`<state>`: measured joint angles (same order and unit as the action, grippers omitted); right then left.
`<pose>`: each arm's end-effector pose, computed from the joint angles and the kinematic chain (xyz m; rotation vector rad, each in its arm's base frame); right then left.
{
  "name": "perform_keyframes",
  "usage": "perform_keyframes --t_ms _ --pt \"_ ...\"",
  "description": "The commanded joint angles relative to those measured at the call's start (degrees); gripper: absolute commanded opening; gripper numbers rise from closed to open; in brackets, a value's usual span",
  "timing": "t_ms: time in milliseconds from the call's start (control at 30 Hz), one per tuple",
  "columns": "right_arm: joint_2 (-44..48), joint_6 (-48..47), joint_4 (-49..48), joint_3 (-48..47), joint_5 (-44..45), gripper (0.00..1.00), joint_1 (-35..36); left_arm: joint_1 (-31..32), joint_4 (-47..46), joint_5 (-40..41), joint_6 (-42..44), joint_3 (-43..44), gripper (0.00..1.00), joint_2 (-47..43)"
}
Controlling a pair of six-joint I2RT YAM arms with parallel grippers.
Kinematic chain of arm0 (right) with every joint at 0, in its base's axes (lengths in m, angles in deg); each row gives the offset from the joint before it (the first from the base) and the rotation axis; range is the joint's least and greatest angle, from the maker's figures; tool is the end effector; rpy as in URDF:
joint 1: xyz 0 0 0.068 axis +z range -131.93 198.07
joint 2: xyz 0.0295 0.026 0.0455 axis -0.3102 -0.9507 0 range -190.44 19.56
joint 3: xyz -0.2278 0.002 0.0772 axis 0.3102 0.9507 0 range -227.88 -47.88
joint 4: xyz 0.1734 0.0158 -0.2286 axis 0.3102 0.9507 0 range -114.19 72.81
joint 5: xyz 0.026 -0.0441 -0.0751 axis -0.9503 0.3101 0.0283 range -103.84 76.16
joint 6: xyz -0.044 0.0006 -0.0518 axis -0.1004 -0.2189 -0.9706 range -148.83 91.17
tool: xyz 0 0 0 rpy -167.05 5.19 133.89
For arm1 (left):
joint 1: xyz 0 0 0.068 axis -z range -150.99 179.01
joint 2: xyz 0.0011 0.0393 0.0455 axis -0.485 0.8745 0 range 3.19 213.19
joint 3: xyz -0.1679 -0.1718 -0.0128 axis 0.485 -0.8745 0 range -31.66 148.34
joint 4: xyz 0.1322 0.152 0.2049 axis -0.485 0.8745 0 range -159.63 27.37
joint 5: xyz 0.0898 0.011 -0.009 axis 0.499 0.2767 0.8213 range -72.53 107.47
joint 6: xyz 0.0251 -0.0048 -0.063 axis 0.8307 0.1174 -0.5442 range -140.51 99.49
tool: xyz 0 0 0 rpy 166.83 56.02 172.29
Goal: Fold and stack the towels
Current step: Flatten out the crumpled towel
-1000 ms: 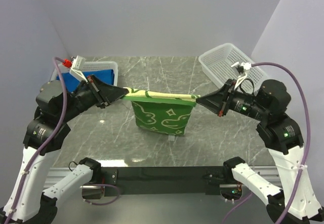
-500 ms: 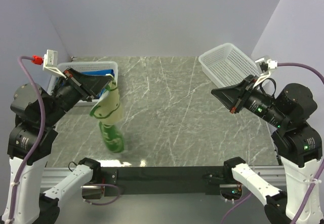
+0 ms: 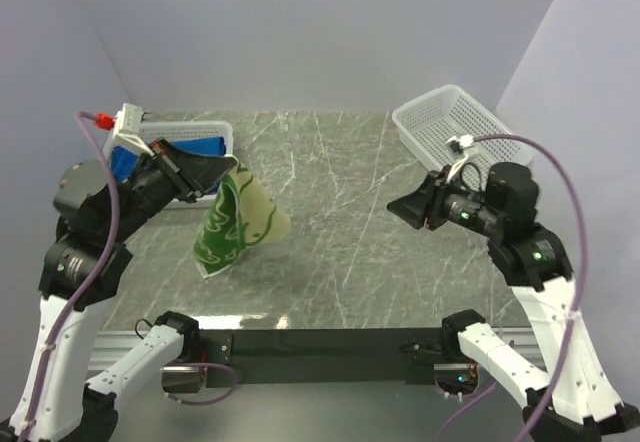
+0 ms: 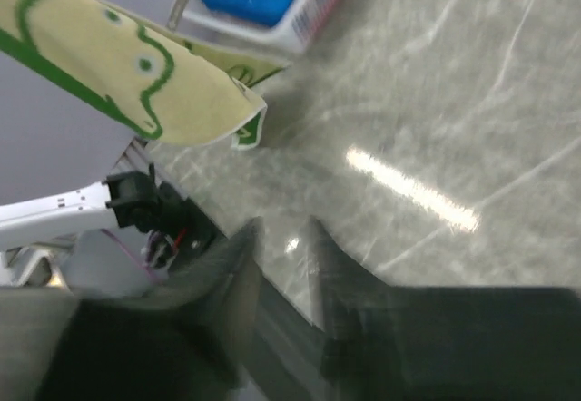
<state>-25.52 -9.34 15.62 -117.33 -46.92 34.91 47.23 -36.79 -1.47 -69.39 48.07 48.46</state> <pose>0.1790 0.0853 0.4119 -0.3775 1.8691 0.9662 0.1598 -0.0713 0.4843 -0.1627 1.6604 -1.1632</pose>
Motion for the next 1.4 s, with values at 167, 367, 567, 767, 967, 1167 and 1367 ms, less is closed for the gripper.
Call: perform_keyframes --t_ms 167,367,567,767,967,1167,1367 --pt "-1.1 -3.2 -11.4 11.7 3.9 0.66 3.7 0.5 -11.8 -2.6 -3.6 -2.1 0.01 6.0" --pt "-4.9 -6.5 -16.9 17.4 16.3 0.72 11.4 9.7 -14.8 6.6 0.3 1.0 0.01 19.7" --pt "-6.3 -4.8 -21.6 22.6 28.8 0.70 13.7 15.8 -20.6 7.7 0.1 3.1 0.02 39.0" --pt "-8.3 -3.8 -27.0 28.6 31.9 0.66 13.7 21.4 -23.4 5.0 -1.4 9.9 0.01 54.7" --pt "-18.3 -1.1 -34.3 31.1 29.8 0.65 14.3 21.2 -16.8 10.4 3.9 18.1 0.01 65.2" --pt "-28.6 -5.2 -35.9 28.1 31.7 0.67 17.0 19.4 -14.5 10.1 6.1 19.9 0.01 69.0" --pt "-34.9 -9.0 -36.1 26.7 35.1 0.69 20.1 19.0 -13.3 9.4 7.1 21.5 0.01 69.9"
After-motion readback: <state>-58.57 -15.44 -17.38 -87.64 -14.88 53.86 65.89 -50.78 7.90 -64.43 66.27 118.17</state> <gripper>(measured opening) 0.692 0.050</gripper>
